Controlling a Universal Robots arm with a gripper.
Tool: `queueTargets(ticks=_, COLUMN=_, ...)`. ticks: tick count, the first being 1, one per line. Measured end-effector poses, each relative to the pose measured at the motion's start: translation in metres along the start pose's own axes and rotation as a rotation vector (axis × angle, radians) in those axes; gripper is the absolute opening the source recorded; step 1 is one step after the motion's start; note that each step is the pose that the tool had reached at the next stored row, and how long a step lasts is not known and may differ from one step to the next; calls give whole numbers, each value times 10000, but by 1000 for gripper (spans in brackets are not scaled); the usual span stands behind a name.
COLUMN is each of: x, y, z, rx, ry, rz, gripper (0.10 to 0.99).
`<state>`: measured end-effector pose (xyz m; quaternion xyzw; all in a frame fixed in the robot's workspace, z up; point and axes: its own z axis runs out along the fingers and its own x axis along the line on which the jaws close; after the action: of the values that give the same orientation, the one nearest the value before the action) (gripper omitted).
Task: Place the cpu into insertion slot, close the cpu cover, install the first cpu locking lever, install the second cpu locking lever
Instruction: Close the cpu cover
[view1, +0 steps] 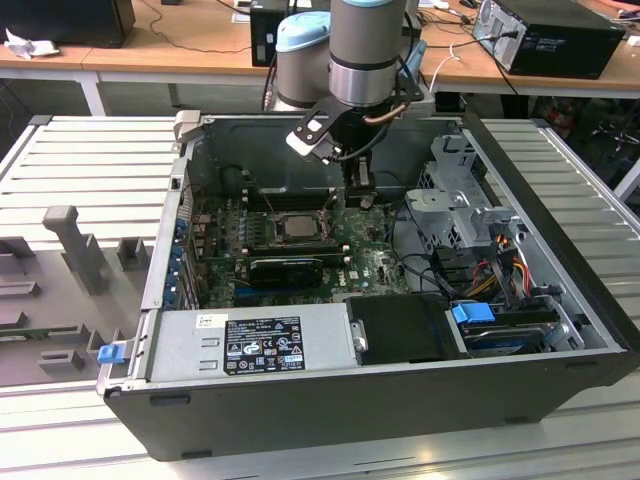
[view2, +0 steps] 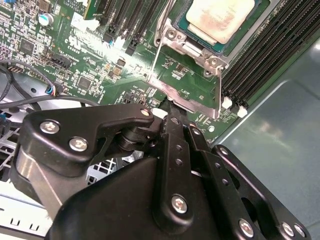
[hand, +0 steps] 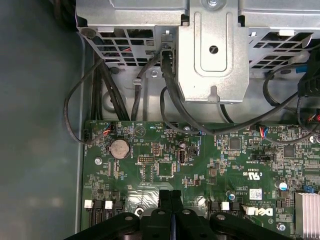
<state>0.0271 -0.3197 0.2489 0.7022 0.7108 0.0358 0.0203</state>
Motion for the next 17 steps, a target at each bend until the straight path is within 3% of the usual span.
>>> queueTargets(ticks=17, x=1, y=-48, z=-4, rx=0, ry=0, rz=1, gripper=106)
